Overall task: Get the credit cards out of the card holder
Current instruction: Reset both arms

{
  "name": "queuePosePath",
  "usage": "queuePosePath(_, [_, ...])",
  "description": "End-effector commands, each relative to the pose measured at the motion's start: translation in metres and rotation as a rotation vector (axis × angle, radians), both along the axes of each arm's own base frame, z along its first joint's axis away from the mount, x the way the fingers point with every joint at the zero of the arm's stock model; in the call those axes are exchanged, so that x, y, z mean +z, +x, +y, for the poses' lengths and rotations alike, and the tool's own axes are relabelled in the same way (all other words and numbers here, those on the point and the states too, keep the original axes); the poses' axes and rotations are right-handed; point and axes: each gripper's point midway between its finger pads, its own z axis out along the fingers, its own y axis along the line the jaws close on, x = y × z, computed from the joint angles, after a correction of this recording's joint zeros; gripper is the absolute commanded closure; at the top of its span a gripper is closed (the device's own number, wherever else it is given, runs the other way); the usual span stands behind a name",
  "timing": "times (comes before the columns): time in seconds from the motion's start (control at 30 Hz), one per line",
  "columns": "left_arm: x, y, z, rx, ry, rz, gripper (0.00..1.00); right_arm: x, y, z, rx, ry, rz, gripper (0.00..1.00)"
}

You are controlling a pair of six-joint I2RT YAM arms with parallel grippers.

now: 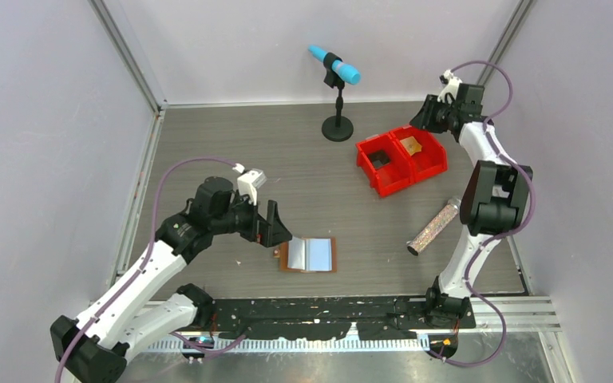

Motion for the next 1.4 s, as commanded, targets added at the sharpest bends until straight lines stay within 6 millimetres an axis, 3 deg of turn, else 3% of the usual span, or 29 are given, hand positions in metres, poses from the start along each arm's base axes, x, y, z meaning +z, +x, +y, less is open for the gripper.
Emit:
queuePosePath(0.0, [0.034,0.006,0.006,0.054,-0.037,-0.097,0.01,0.091,-0.026,0.016,-0.036,-0.010,-0.136,0.59])
queuePosePath(0.03, [0.038,0.007,0.007,0.063,-0.048,-0.108,0.01,0.086,-0.035,0.018,-0.052,-0.004,-0.107,0.59])
queuePosePath(0.1, [0.045,0.006,0.009,0.080,-0.062,-0.123,0.01,0.111,-0.058,0.026,-0.068,-0.001,-0.135,0.56])
queuePosePath(0.27, [0.059,0.001,0.015,0.106,-0.096,-0.159,0.01,0.132,-0.119,0.059,-0.061,-0.032,-0.157,0.49])
queuePosePath(0.3, [0.061,0.000,0.017,0.116,-0.102,-0.168,0.01,0.137,-0.138,0.058,-0.088,-0.047,-0.174,0.47])
queuePosePath(0.33, [0.065,-0.001,0.018,0.123,-0.112,-0.177,0.01,0.138,-0.150,0.074,-0.061,-0.046,-0.179,0.41])
queuePosePath(0.43, [0.074,-0.006,0.022,0.140,-0.143,-0.199,0.01,0.152,-0.200,0.091,-0.053,-0.032,-0.230,0.21])
queuePosePath(0.57, [0.085,-0.013,0.028,0.163,-0.184,-0.218,0.01,0.163,-0.256,0.104,-0.015,0.005,-0.252,0.02])
queuePosePath(0.67, [0.094,-0.020,0.032,0.179,-0.219,-0.234,0.01,0.166,-0.300,0.115,0.062,0.062,-0.234,0.04])
queuePosePath(0.8, [0.096,-0.023,0.042,0.223,-0.235,-0.263,0.01,0.168,-0.342,0.125,0.142,0.147,-0.275,0.05])
queuePosePath(1.07, [0.078,-0.024,0.053,0.279,-0.256,-0.304,0.01,0.162,-0.384,0.122,0.146,0.218,-0.379,0.05])
queuePosePath(1.37, [0.074,-0.027,0.053,0.271,-0.325,-0.370,0.01,0.152,-0.390,0.126,0.154,0.259,-0.352,0.05])
